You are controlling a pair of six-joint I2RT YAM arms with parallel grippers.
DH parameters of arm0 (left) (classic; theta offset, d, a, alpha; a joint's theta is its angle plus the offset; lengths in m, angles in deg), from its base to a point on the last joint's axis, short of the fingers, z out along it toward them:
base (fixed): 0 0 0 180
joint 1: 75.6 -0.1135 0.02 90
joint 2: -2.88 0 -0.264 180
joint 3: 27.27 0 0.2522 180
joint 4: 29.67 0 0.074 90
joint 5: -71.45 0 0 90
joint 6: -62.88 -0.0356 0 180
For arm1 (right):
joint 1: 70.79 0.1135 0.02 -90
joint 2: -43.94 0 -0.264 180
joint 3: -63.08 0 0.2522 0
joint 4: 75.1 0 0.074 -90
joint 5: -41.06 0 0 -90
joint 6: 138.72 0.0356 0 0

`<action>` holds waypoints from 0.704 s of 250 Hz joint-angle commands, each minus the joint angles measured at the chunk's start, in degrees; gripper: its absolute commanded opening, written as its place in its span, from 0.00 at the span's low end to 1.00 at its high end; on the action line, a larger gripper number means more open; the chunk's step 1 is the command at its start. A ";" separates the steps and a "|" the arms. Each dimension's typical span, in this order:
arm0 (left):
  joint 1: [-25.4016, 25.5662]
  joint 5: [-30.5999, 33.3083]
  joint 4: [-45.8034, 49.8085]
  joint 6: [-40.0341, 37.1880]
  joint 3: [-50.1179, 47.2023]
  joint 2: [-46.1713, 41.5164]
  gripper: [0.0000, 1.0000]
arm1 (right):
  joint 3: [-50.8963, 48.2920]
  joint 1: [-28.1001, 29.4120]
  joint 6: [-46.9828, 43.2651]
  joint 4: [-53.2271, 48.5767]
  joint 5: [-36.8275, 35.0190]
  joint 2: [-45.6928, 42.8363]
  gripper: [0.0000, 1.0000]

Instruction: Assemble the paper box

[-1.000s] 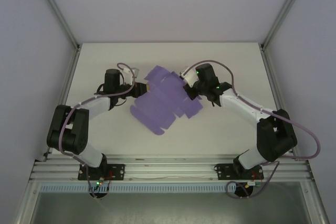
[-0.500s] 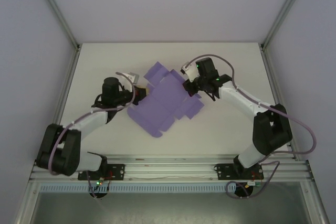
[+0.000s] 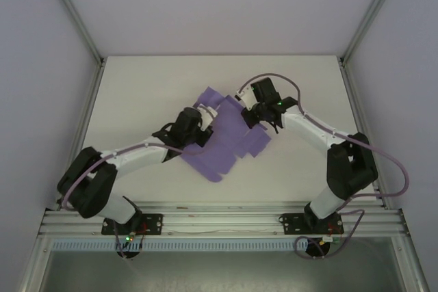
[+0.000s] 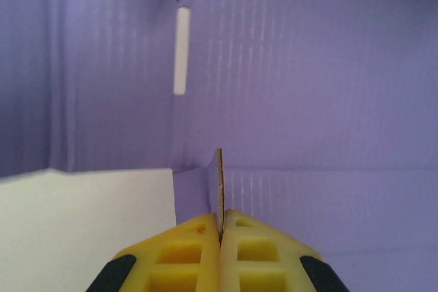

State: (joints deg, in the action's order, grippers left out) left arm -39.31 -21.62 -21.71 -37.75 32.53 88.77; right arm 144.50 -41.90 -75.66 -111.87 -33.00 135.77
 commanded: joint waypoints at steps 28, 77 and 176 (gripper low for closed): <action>4.95 2.76 3.65 -2.29 8.12 10.38 0.00 | -3.85 2.36 -3.42 7.65 -0.65 -4.55 0.00; 5.00 -5.65 0.16 0.73 8.66 13.86 0.45 | -6.75 2.45 -4.70 10.35 -1.24 -6.22 0.00; -3.42 -25.44 -4.96 11.82 3.37 7.42 0.81 | -8.82 2.36 -6.65 11.57 -5.38 -7.28 0.00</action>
State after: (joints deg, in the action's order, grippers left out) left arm -40.03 -39.48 -22.72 -31.35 39.04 102.52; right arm 137.05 -39.81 -80.45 -102.47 -35.55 130.74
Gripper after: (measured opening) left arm 0.653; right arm 0.049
